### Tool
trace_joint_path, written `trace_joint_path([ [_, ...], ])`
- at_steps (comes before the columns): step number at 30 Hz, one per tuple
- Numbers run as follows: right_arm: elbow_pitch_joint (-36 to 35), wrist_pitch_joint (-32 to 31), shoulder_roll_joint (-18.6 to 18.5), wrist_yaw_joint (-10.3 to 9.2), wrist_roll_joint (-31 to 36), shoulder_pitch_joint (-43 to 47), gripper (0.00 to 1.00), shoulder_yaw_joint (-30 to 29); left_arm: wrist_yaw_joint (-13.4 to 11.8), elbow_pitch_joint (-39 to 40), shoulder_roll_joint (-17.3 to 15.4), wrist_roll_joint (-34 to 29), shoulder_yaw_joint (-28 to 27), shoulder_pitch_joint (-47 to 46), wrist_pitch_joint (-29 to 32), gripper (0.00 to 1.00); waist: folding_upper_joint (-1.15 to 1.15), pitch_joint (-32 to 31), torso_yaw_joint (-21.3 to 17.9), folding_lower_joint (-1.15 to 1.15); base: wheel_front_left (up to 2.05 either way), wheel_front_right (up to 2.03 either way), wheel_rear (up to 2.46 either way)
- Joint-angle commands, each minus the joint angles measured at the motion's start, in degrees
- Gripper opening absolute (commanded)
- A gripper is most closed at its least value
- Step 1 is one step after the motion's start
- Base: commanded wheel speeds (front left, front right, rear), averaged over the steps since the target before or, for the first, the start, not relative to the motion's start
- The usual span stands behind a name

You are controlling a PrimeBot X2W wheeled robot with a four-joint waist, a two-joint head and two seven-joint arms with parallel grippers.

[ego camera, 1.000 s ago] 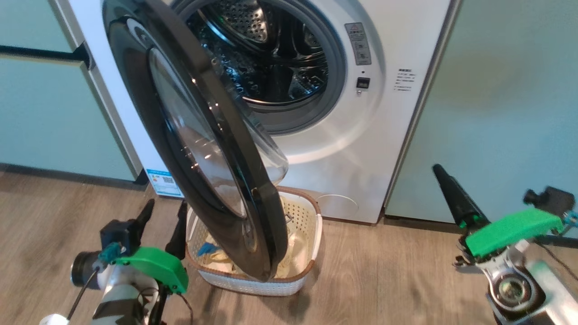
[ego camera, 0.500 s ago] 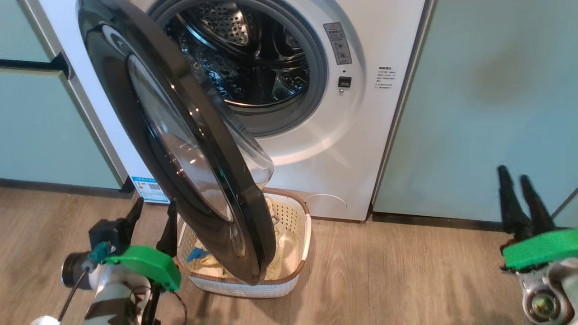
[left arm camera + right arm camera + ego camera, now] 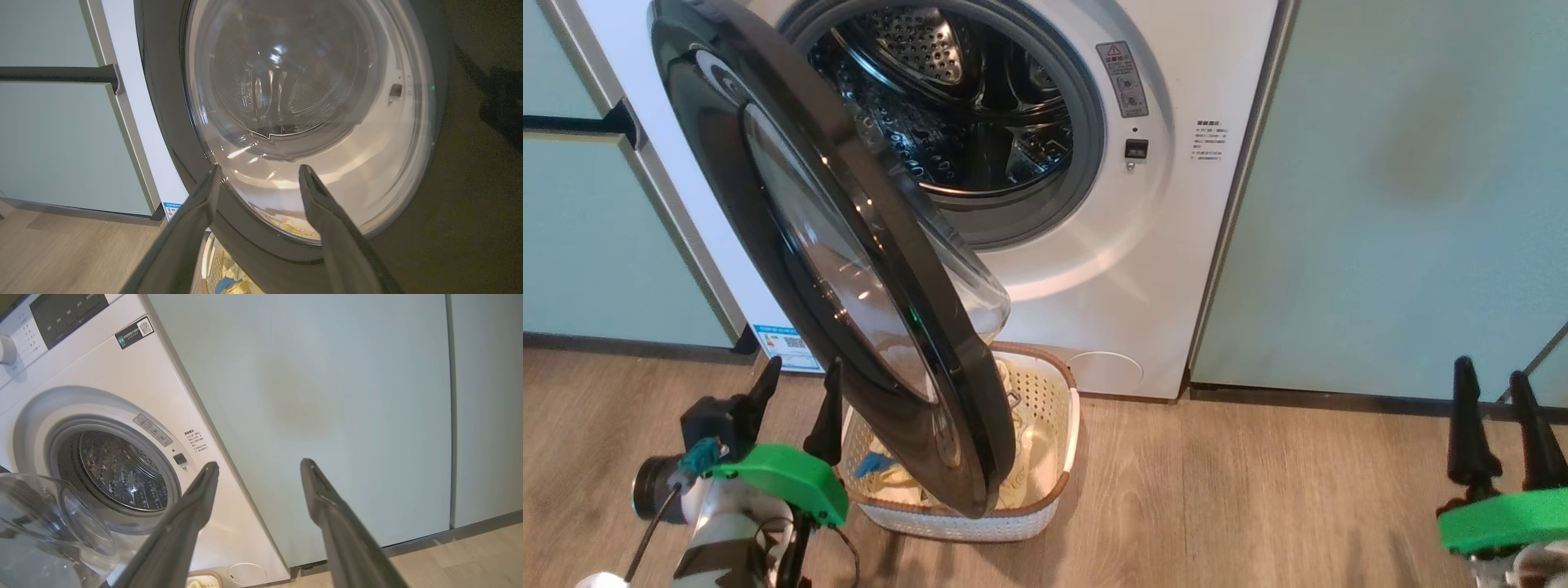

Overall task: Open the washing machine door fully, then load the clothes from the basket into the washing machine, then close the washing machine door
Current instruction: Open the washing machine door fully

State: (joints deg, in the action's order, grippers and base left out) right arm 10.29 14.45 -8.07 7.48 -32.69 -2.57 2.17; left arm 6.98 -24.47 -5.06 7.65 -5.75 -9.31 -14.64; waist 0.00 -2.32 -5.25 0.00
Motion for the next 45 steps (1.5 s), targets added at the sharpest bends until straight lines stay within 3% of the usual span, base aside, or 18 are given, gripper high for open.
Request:
trace_joint_path([
  [1,-2.0,0.5,-0.5,0.01,1.3,-1.2,1.00,0.7,0.1,1.9,-1.6,-0.2,-2.4,-1.6,-0.4,1.00,0.00,0.0,0.0,0.00,0.00,0.00,0.00],
  [12,1.3,0.5,-0.5,0.01,10.7,1.8,1.00,2.8,0.3,1.5,-1.6,-0.1,-2.6,-1.7,-0.4,1.00,0.00,-0.2,0.0,0.00,0.00,0.00,0.00],
  [45,3.9,0.5,0.7,0.01,13.4,1.7,1.00,1.1,0.5,1.1,-1.5,0.5,-3.2,-1.6,-0.4,1.00,0.00,-0.3,0.4,0.00,0.00,0.00,0.00],
])
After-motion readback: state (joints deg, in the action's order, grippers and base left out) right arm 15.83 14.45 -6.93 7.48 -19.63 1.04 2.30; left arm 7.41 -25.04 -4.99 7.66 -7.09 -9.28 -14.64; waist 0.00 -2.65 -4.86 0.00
